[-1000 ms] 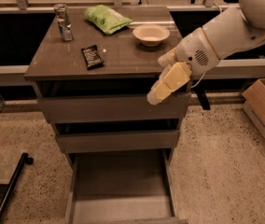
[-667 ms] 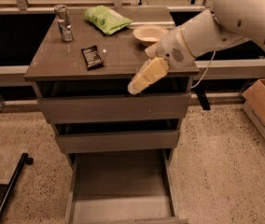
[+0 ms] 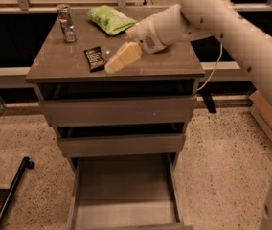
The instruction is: Place rxbar chocolate into bottom drawer
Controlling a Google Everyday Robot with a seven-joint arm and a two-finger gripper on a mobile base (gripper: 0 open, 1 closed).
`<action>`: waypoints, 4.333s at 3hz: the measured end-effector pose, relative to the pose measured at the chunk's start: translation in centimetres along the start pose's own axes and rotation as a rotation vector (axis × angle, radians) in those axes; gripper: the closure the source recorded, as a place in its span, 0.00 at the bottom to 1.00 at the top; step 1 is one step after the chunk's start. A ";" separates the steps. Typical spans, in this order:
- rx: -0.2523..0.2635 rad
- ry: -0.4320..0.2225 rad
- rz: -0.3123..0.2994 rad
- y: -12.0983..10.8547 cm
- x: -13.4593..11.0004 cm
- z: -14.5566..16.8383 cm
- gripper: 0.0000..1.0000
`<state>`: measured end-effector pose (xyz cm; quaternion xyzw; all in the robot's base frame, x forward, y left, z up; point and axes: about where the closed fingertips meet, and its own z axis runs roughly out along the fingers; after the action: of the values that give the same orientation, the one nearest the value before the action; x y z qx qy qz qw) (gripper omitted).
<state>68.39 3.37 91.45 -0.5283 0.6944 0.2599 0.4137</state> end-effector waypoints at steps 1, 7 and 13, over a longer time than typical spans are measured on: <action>0.006 -0.010 0.002 0.1 -0.8 -0.2 0.00; 0.186 -0.193 0.111 -5.8 0.3 15.8 0.27; 0.121 -0.276 0.084 0.0 -3.6 4.2 1.00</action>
Offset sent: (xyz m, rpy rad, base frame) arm 0.0057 0.0176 -0.0144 0.0895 0.0118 -0.2109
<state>69.97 8.59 92.34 -0.4320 0.6669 0.3048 0.5250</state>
